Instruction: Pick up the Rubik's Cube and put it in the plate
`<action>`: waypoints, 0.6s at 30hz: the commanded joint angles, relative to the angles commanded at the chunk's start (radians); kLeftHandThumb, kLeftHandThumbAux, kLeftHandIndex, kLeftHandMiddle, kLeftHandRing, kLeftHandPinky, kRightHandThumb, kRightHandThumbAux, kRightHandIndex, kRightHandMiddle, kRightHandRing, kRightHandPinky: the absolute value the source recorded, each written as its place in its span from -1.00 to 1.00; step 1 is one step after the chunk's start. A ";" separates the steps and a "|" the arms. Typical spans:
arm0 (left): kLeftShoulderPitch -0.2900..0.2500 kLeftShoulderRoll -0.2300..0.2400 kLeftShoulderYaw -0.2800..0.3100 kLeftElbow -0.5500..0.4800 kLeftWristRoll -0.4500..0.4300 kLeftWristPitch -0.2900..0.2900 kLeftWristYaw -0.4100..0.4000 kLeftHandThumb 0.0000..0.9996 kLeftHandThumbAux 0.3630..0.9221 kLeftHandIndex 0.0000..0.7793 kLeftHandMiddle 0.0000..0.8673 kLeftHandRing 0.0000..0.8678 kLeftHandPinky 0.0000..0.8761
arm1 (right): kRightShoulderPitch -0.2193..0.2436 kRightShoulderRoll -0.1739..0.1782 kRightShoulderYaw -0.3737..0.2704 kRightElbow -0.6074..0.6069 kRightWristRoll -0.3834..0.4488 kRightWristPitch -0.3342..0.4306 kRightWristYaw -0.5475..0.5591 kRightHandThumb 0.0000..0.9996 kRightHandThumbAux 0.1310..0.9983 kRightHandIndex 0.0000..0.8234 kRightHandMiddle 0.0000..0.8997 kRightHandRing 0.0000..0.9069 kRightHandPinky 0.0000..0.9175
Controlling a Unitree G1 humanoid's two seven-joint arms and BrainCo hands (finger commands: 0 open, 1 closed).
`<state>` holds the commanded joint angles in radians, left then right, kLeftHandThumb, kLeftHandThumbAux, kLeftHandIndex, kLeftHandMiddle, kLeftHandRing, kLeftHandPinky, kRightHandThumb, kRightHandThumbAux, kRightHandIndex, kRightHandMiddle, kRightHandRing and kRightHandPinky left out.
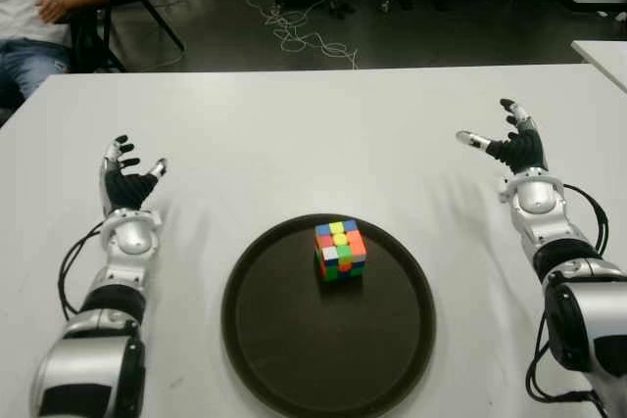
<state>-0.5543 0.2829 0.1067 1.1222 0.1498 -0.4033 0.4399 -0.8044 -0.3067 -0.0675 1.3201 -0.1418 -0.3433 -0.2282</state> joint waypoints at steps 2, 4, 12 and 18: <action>0.001 -0.001 0.000 0.002 0.000 -0.005 0.000 -0.65 0.37 -0.54 -0.49 -0.40 -0.23 | 0.000 0.001 -0.002 -0.001 0.000 0.007 -0.002 -1.00 0.40 -0.83 -0.93 -0.95 -0.97; 0.002 0.000 -0.002 0.004 0.002 -0.012 0.000 -0.66 0.35 -0.54 -0.49 -0.40 -0.22 | 0.000 0.000 -0.002 -0.001 -0.002 0.018 -0.001 -1.00 0.41 -0.83 -0.93 -0.96 -0.98; 0.002 0.001 -0.007 0.011 0.010 -0.021 0.008 -0.70 0.35 -0.58 -0.46 -0.33 -0.14 | 0.005 -0.003 -0.007 -0.002 -0.003 0.043 0.005 -1.00 0.48 -0.86 -0.91 -0.94 -0.95; 0.000 0.003 -0.013 0.018 0.020 -0.017 0.017 -0.71 0.35 -0.61 -0.50 -0.39 -0.20 | 0.003 0.004 -0.014 -0.004 -0.001 0.057 0.005 -1.00 0.51 -0.86 -0.91 -0.93 -0.93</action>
<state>-0.5542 0.2860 0.0934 1.1399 0.1695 -0.4207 0.4565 -0.8010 -0.3025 -0.0819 1.3163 -0.1423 -0.2860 -0.2229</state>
